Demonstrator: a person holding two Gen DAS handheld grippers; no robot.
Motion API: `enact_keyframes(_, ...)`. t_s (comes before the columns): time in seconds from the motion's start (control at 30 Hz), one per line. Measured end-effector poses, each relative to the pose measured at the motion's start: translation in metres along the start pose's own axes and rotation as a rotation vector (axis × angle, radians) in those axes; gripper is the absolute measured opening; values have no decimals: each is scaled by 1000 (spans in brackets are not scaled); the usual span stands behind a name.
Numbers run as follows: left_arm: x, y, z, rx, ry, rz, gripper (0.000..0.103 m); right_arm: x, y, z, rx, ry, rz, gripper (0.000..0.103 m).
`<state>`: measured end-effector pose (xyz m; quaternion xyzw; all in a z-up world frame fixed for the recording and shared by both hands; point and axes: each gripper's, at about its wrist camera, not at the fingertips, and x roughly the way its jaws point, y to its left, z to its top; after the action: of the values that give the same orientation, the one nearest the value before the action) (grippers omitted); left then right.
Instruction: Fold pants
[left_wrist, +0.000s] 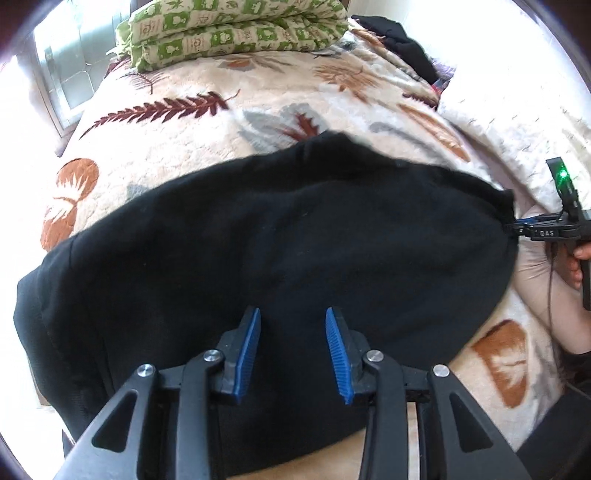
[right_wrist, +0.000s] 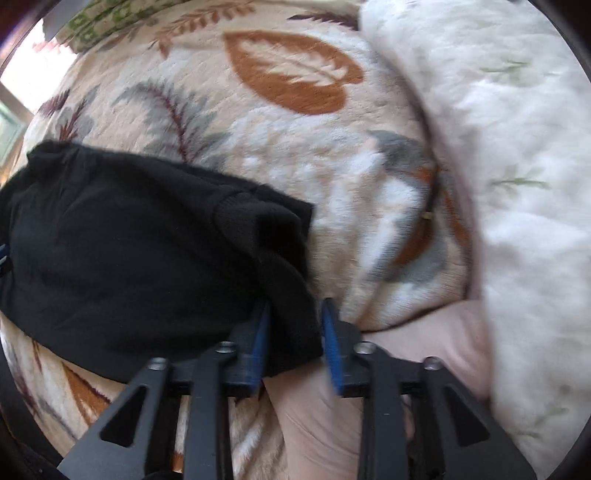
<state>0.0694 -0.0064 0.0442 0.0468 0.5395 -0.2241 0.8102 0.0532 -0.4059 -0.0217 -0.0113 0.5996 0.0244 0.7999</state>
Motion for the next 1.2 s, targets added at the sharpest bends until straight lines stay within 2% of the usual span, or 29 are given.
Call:
enact_keyframes(0.1, -14, -7, 10, -2, -53, -45, 39, -30, -1, 5, 52, -68, 9, 29)
enact_keyframes(0.17, -12, -15, 23, -7, -58, -76, 39, -44, 3, 8, 50, -114, 11, 30)
enact_keyframes(0.33, 12, -40, 67, 3, -60, -90, 39, -57, 25, 9, 35, -190, 119, 30)
enact_keyframes(0.47, 36, -46, 95, -1, -43, -66, 39, -32, 25, 10, 42, -143, 219, 30)
enact_keyframes(0.6, 68, -30, 109, -72, 16, -33, 39, -3, 17, 6, 78, -98, 228, 29)
enact_keyframes(0.63, 76, -25, 108, -94, 41, -41, 39, 6, 14, 5, 94, -84, 243, 28)
enact_keyframes(0.7, 77, -25, 105, -83, 13, -43, 39, 10, 8, 3, 123, -101, 289, 28)
enact_keyframes(0.8, 74, -35, 100, -21, 3, -5, 39, 5, 8, 3, 115, -91, 282, 29)
enact_keyframes(0.87, 65, -37, 93, -19, 3, -13, 39, 0, 9, 2, 121, -96, 277, 30)
enact_keyframes(1.03, 26, -42, 50, -32, -58, -90, 40, -11, 10, 4, 97, -120, 288, 30)
enact_keyframes(1.07, 23, -42, 40, -38, -63, -93, 44, -7, 12, 3, 102, -105, 289, 31)
enact_keyframes(1.1, 24, -43, 30, -39, -60, -88, 48, 1, 14, 1, 102, -88, 289, 31)
enact_keyframes(1.17, 34, -43, 15, -27, -28, -62, 49, 13, 20, -3, 80, -76, 279, 32)
enact_keyframes(1.2, 34, -46, 9, -2, -59, -47, 50, 13, 22, -4, 70, -93, 274, 32)
